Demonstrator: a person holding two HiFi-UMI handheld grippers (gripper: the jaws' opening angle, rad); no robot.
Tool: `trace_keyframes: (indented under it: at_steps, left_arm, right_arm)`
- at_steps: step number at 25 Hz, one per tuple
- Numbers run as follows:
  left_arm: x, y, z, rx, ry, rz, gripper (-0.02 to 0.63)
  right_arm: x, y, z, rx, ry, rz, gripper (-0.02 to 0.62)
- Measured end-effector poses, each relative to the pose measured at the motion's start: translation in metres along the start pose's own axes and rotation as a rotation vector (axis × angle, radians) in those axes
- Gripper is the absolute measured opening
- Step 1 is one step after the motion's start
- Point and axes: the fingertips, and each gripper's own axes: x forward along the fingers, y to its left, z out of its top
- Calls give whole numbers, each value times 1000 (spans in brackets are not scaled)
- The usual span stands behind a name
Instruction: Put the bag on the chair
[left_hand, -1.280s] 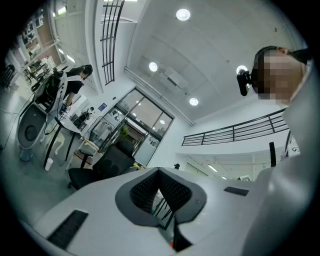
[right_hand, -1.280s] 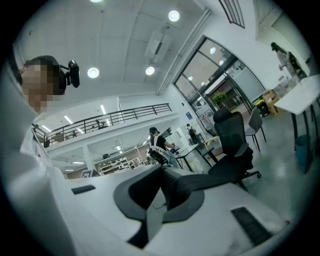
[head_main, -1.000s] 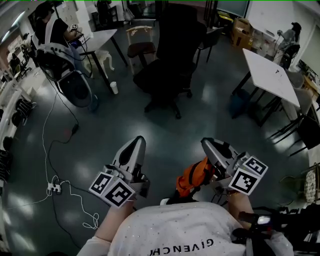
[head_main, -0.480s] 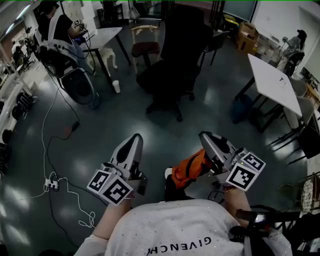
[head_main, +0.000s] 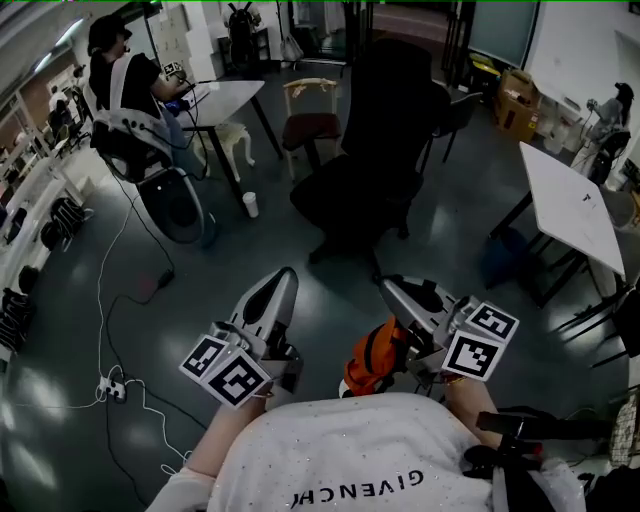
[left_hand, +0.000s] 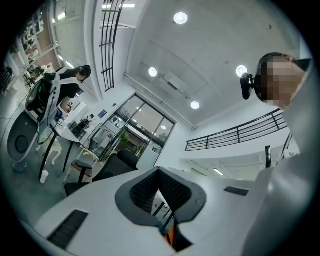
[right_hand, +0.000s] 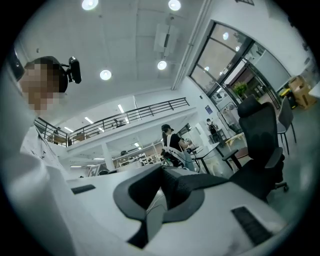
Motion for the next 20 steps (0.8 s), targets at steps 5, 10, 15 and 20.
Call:
trace_keyframes:
  at_steps: [5,10,15,20]
  left_arm:
    - [50,21,10,2,-18,-7,-2]
    - [91,38,8,35,-5,-35,0]
    - [105,60,-10,64,56,-44,0]
    - [119,103,-5,46,78,-3,0]
  right_arm:
    - [23,-34,31,-31,-9,38,-2]
    - [48,-76,52,-42,-5,48,-2]
    - [79,-117,48,-21,26,28,-2]
    - [111,-145,47,8,44,1,-2]
